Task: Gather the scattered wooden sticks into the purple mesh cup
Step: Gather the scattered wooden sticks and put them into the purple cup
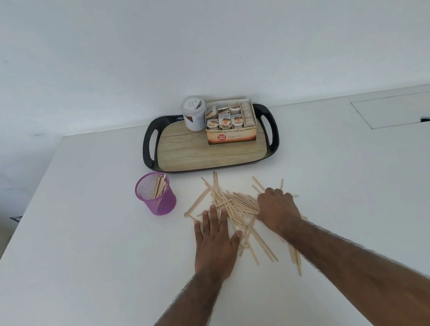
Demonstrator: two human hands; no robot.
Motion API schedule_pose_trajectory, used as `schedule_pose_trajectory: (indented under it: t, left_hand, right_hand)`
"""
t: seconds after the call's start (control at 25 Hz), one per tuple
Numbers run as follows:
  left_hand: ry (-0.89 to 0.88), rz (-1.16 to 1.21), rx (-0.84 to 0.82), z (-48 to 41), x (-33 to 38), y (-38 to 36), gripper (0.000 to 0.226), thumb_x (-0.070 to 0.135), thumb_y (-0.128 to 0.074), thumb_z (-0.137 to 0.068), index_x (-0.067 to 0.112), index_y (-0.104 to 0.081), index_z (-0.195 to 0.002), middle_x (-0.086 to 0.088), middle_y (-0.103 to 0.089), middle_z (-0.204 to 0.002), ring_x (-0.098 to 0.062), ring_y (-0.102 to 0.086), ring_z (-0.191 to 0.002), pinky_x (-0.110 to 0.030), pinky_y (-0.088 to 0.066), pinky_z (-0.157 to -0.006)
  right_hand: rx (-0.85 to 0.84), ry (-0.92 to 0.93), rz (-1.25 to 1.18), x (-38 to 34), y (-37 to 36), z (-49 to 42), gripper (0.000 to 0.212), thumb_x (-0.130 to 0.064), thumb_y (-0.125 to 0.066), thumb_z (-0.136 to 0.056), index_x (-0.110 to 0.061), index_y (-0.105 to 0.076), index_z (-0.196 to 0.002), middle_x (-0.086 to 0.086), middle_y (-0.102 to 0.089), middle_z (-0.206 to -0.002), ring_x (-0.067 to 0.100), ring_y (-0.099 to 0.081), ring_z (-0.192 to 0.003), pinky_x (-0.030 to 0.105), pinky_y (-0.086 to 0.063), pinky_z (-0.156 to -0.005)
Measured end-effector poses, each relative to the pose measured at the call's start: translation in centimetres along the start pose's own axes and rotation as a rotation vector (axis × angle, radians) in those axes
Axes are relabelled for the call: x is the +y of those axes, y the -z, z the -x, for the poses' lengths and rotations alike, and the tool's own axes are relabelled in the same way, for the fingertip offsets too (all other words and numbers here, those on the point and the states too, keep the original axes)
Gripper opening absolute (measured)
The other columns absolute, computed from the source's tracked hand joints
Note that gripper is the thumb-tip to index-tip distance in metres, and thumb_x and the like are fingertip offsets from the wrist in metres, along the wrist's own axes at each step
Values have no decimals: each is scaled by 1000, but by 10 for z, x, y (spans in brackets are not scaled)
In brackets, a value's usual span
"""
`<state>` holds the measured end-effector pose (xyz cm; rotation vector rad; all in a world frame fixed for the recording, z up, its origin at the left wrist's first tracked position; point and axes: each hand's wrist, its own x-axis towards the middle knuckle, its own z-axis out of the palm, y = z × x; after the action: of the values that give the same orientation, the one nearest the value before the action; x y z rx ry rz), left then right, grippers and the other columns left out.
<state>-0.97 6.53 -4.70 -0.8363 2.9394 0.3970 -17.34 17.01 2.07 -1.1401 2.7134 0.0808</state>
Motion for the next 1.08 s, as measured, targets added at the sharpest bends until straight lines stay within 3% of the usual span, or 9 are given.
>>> schedule_pose_trajectory:
  t: [0.12, 0.44, 0.68, 0.76, 0.92, 1.08]
  left_hand:
    - [0, 7, 1, 0, 0, 0, 71, 60, -11, -104, 25, 9, -163, -3, 23, -169, -23, 26, -154, -46, 12, -126]
    - [-5, 21, 8, 0, -1, -1, 71, 60, -12, -105, 24, 7, -164, -4, 21, -170, -24, 25, -155, -46, 12, -126]
    - [-3, 61, 63, 0, -1, -2, 71, 59, -12, -105, 22, 3, -164, -4, 16, -171, -22, 22, -156, -44, 10, -127]
    - [-14, 133, 144, -2, -1, 2, 67, 55, -20, -107, 21, -8, -164, -4, 4, -173, -21, 13, -158, -43, 5, -128]
    - [18, 579, 326, -13, 17, 27, 61, 50, -37, -106, 21, -30, -159, 1, -30, -166, -15, -21, -154, -37, -22, -124]
    - [332, 1342, 222, -40, 50, 62, 55, 55, -44, -104, 24, -45, -149, 5, -50, -150, -16, -49, -138, -34, -41, -111]
  right_hand:
    - [5, 7, 31, 1, 4, -1, 19, -14, -53, -97, -14, -63, -113, 6, -63, -114, 26, -59, -110, 43, -45, -94]
    - [10, -4, 23, 12, 17, -11, 20, -8, -46, -97, -14, -61, -110, 4, -66, -111, 26, -64, -105, 42, -43, -92]
    - [24, -8, -38, 30, 23, -16, 16, -6, -47, -95, -19, -48, -86, 0, -67, -95, 25, -64, -92, 39, -39, -85]
    - [54, -2, -64, 35, 26, -18, 17, -10, -48, -97, -19, -50, -83, -1, -64, -87, 25, -62, -86, 39, -37, -82]
    - [104, 34, -165, 42, 32, -23, 12, -19, -56, -100, -19, -62, -90, -4, -63, -82, 22, -55, -77, 39, -41, -80]
    - [82, 97, -318, 35, 39, -25, 19, -18, -60, -97, -25, -58, -79, -9, -57, -72, 19, -58, -72, 33, -41, -65]
